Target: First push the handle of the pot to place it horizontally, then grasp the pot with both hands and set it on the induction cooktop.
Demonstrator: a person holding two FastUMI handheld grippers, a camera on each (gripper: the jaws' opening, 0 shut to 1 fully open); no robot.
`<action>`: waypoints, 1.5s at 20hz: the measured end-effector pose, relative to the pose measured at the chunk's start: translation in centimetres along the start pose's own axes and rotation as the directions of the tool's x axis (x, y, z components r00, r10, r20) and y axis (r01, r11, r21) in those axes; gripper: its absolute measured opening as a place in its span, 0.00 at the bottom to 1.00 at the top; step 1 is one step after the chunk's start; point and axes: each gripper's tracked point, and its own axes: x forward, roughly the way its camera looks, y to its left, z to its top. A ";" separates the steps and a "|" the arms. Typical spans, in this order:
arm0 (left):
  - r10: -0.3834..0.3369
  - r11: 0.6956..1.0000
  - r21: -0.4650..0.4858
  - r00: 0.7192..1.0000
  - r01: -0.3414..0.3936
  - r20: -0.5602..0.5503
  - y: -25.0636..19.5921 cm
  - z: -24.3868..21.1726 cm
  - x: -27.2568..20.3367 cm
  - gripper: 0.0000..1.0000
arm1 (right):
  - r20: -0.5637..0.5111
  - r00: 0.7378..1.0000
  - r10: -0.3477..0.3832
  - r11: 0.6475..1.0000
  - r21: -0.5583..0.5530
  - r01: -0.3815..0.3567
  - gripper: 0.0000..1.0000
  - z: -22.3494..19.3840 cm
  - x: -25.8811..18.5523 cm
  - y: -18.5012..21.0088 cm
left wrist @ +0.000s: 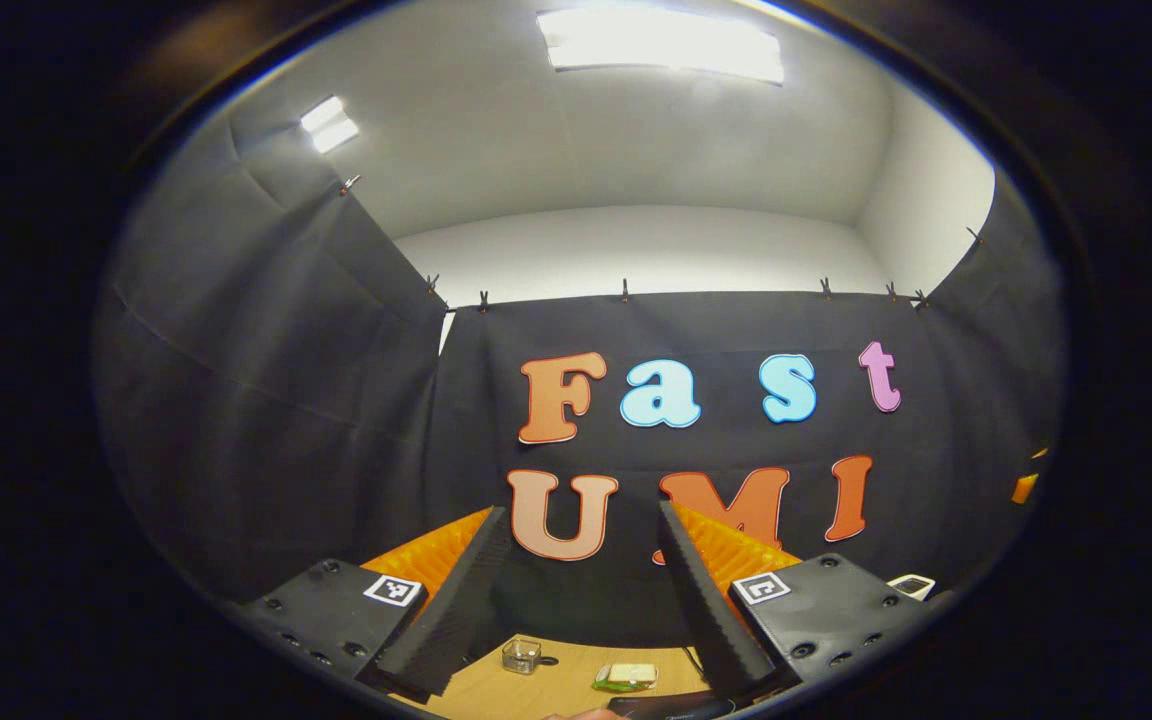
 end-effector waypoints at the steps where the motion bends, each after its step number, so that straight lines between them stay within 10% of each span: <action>1: -0.001 1.000 -0.002 1.000 0.001 -0.001 -0.2 -0.2 0.2 0.97 | -0.013 1.000 0.003 1.000 0.001 -0.003 0.95 -0.7 0.2 0.1; 12: -0.010 1.000 0.028 0.999 0.012 -0.048 -1.0 -2.1 0.1 0.98 | -0.307 0.948 0.087 0.996 0.021 -0.084 0.94 -12.1 1.1 2.3; 25: 0.012 0.999 0.043 0.995 -0.008 -0.100 -0.7 -4.3 0.0 0.97 | -0.646 0.734 0.210 0.978 0.128 -0.167 0.61 -27.3 -0.8 6.7; 30: 0.014 0.998 0.056 0.997 -0.010 -0.075 -0.6 -3.6 -0.4 0.98 | -0.745 0.627 0.227 0.974 0.155 -0.169 0.32 -32.7 -2.2 8.1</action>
